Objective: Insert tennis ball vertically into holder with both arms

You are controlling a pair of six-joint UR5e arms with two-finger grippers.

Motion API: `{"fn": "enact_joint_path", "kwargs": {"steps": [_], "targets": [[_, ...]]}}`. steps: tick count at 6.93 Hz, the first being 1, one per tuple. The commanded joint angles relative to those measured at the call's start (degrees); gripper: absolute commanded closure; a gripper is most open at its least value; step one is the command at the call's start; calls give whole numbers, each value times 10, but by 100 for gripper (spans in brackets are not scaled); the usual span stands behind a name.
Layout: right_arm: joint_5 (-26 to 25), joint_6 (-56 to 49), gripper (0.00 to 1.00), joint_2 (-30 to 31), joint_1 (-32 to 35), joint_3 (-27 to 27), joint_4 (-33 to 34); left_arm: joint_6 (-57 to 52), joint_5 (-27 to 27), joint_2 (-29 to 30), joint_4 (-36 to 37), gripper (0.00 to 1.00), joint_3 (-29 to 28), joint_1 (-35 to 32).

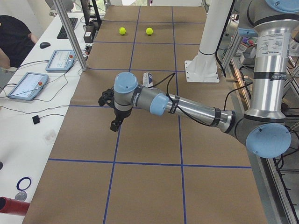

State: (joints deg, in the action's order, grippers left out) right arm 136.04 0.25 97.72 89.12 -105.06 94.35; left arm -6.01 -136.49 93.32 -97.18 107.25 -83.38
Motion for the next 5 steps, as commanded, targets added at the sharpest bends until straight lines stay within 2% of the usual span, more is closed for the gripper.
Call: {"fn": "enact_joint_path", "kwargs": {"steps": [1, 4, 5], "targets": [[1, 0, 1, -2, 0, -22, 0, -4, 46, 99, -6, 1, 25, 107], [-5, 3, 1, -5, -1, -23, 0, 13, 54, 226, 21, 1, 19, 256], [-2, 3, 1, -5, -1, -21, 0, 15, 58, 283, 94, 1, 17, 303]]}}
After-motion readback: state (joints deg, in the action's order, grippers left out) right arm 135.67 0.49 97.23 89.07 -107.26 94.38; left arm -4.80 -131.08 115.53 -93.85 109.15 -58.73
